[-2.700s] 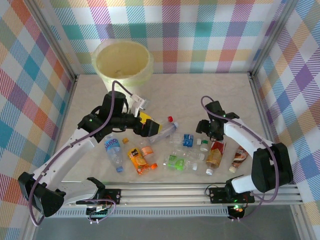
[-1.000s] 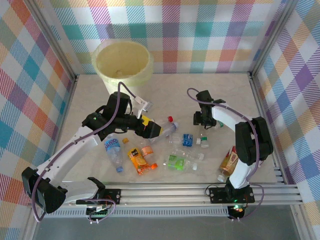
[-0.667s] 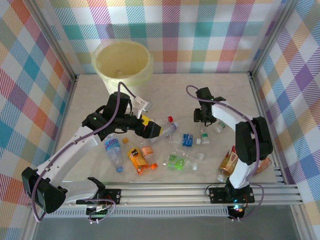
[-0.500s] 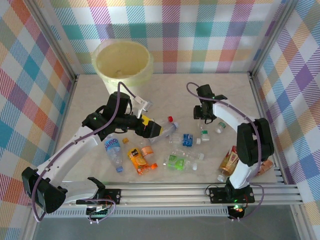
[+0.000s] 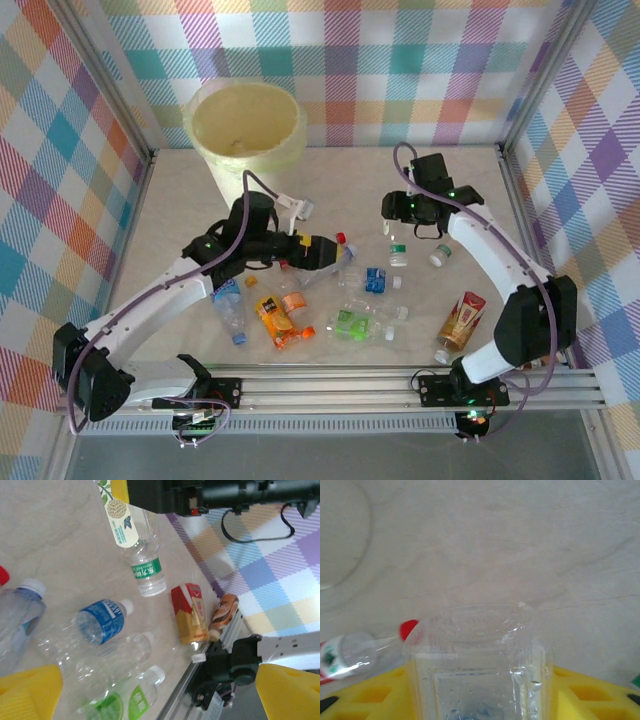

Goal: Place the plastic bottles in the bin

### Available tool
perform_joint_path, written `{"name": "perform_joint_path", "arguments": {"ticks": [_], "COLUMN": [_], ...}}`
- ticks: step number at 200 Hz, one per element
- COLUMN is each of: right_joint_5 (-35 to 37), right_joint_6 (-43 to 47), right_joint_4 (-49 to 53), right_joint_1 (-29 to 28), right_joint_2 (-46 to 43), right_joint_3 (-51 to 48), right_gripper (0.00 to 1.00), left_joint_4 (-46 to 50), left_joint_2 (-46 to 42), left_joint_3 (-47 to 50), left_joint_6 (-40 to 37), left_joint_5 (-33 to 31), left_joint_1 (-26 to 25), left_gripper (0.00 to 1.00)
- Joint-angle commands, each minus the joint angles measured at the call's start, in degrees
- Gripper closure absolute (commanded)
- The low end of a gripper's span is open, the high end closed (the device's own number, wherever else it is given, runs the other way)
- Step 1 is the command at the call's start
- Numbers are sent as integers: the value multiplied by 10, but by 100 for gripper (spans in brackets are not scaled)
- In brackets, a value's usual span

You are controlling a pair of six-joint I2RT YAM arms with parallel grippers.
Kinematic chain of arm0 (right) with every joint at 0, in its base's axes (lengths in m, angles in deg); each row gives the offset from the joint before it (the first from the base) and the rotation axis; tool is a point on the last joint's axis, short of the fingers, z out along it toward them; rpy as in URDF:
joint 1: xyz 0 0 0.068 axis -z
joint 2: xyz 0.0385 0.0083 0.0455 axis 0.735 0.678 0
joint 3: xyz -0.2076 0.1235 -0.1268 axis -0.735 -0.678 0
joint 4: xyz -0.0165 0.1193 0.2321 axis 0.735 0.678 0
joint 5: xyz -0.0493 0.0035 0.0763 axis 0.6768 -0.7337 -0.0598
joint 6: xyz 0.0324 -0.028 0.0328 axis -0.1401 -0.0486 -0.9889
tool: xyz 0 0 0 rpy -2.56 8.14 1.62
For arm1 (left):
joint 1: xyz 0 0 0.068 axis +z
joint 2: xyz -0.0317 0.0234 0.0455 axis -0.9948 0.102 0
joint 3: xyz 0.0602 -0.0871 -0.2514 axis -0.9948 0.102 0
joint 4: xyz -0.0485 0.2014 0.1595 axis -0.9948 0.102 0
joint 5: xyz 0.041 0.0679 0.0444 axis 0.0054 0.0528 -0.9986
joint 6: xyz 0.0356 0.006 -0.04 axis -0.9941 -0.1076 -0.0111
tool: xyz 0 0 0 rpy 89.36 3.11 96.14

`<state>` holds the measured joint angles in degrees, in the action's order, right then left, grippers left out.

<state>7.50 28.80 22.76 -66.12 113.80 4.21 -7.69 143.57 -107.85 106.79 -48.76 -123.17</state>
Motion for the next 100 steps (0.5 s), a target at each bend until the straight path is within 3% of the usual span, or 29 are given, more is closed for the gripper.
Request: {"name": "perform_joint_path", "arguments": {"ticks": [1, 100], "right_joint_5": [-69, -144], "right_joint_6": [-31, -84], "right_joint_4": [-17, -48], "right_joint_1": [3, 19], "right_joint_2": [-30, -102], "right_joint_3": [8, -49], "right_gripper": [44, 44], "left_joint_4": [-90, -173], "left_joint_2": [22, 73], "left_joint_3": [12, 12], "left_joint_6": [55, 98], "left_joint_5": [-19, -23], "left_joint_1": [-25, -54], "left_gripper": [2, 5]}}
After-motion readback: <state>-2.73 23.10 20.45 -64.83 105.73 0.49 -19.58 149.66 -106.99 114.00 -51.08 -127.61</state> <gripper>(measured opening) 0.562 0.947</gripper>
